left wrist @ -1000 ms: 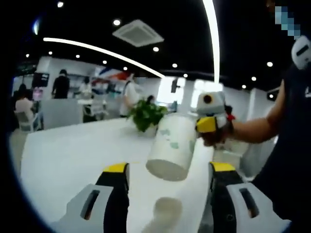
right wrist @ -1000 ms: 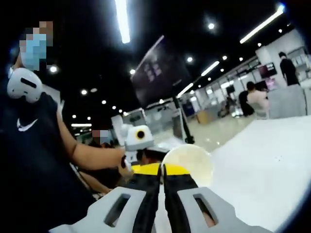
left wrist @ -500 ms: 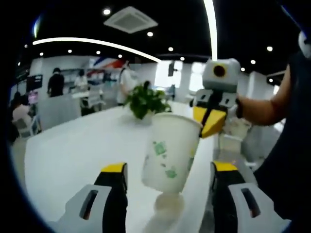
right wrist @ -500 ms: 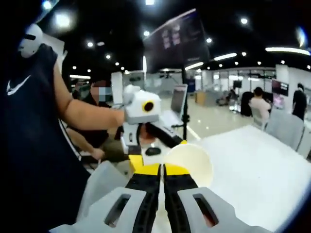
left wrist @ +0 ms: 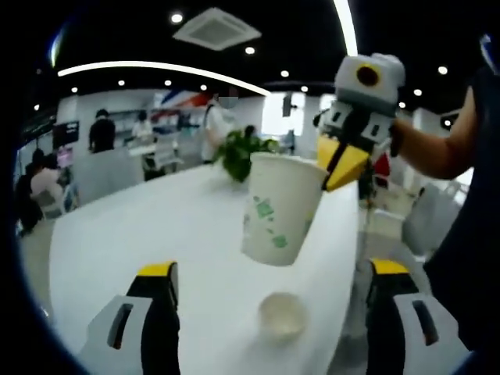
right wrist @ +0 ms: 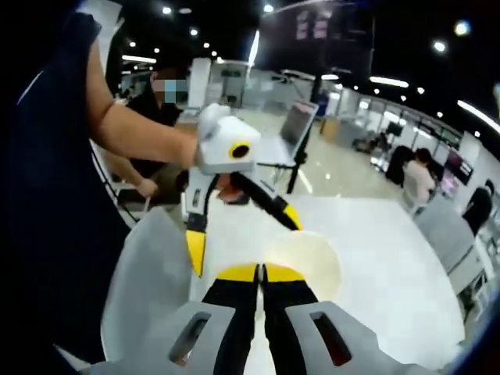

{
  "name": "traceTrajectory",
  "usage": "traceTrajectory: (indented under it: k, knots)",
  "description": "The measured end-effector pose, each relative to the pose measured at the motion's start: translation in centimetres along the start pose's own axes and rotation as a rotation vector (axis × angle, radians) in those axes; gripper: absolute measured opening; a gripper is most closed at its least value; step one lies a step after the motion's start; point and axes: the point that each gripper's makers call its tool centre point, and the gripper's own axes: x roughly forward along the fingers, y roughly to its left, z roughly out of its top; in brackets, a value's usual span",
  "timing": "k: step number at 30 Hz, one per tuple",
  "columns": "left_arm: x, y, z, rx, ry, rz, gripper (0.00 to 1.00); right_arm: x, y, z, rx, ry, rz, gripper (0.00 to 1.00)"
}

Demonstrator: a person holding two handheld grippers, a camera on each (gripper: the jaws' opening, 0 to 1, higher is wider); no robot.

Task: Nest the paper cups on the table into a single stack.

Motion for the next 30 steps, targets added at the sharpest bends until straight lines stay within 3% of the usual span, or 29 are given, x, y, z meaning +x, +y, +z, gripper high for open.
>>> traceTrajectory:
  k: [4, 5, 12, 15, 21, 30]
  knots:
    - [-1.7, 1.0, -2.3, -0.014, 0.005, 0.088, 0.98, -0.4, -0.1, 0.3, -0.038, 0.079, 0.007, 0.00]
    - [-2.5, 1.7, -3.0, 0.004, 0.002, 0.139, 0.98, -0.4, -0.1, 0.3, -0.051, 0.094, 0.007, 0.00]
    - [-6.6, 2.6, -5.7, -0.065, -0.038, 0.235, 0.98, -0.5, 0.1, 0.9, -0.099, 0.156, 0.023, 0.00]
    - [-8.4, 2.9, -7.0, -0.084, -0.024, 0.268, 0.98, -0.3, 0.4, 1.1, -0.119, 0.176, 0.034, 0.00]
    - [-10.1, 2.9, -7.2, -0.068, -0.045, 0.300, 0.98, 0.4, 0.6, 0.8, -0.142, 0.207, 0.046, 0.00]
    - [-10.1, 2.7, -7.4, -0.061, -0.052, 0.311, 0.98, 1.3, 0.4, -0.2, -0.146, 0.245, 0.046, 0.00]
